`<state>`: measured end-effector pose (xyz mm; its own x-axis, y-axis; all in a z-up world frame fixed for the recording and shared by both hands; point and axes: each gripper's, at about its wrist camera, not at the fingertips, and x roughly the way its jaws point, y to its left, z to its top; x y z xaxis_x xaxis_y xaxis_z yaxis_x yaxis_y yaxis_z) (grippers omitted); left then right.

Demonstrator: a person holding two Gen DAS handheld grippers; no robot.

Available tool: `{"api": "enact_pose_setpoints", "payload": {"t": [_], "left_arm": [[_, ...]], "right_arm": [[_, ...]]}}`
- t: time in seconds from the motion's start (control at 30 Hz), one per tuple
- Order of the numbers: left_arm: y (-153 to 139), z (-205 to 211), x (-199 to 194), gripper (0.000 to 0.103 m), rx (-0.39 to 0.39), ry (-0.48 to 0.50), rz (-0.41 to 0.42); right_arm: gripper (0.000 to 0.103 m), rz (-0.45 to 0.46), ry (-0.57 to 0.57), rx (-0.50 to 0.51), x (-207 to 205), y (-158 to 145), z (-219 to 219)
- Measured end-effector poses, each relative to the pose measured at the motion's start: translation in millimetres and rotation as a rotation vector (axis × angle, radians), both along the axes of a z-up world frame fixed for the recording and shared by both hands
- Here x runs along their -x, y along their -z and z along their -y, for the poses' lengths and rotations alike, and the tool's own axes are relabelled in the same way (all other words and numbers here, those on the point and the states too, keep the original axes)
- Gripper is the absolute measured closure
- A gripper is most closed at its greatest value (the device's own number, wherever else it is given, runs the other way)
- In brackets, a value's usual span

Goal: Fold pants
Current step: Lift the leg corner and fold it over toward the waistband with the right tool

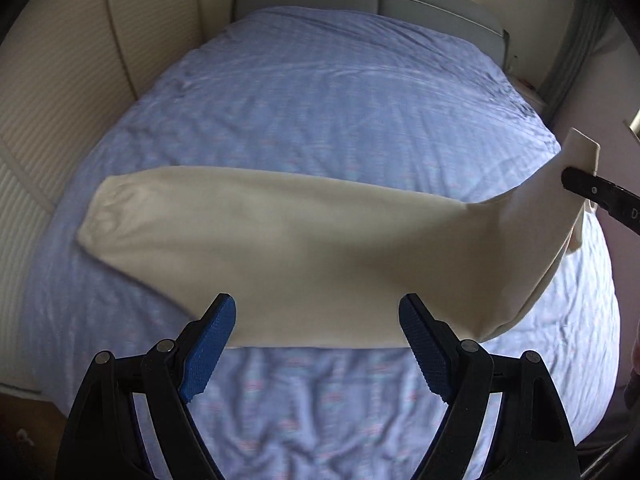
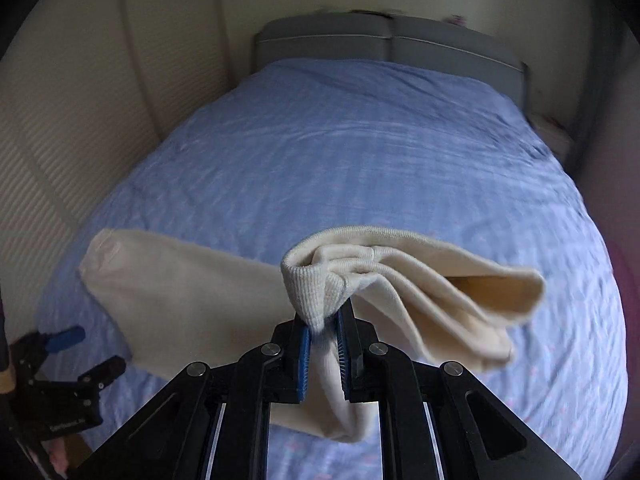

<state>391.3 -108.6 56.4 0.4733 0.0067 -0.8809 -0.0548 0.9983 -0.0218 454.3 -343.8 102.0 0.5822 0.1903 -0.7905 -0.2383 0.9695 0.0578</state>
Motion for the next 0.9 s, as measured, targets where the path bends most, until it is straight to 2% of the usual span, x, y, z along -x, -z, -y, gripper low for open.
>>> {"api": "enact_pose_setpoints", "payload": {"t": [0.17, 0.27, 0.4, 0.47, 0.63, 0.73, 0.77, 0.83, 0.9], "left_arm": [[0, -80, 11, 0.019, -0.007, -0.035, -0.026], [5, -116, 12, 0.019, 0.003, -0.056, -0.045], [15, -153, 10, 0.019, 0.004, -0.062, -0.065], [19, -165, 9, 0.019, 0.009, -0.074, -0.075], [29, -188, -2, 0.019, 0.026, -0.095, -0.09], [29, -191, -7, 0.019, 0.006, -0.088, -0.083], [28, -192, -9, 0.019, -0.001, -0.087, -0.078], [27, -193, -11, 0.019, -0.014, -0.083, -0.074], [25, -194, -13, 0.019, -0.021, -0.068, -0.067]], "right_arm": [[0.09, -0.1, -0.144, 0.008, -2, 25, -104], [0.09, -0.197, -0.212, 0.034, -2, 58, -164], [0.09, -0.31, -0.273, 0.105, 4, 106, -222], [0.09, -0.335, -0.303, 0.129, 12, 118, -242], [0.089, -0.374, -0.373, 0.109, 18, 137, -276], [0.08, -0.457, -0.332, 0.101, 11, 159, -281], [0.071, -0.484, -0.315, 0.078, 10, 165, -282], [0.057, -0.523, -0.299, 0.029, 13, 166, -277], [0.055, -0.537, -0.302, -0.047, 24, 152, -270]]}}
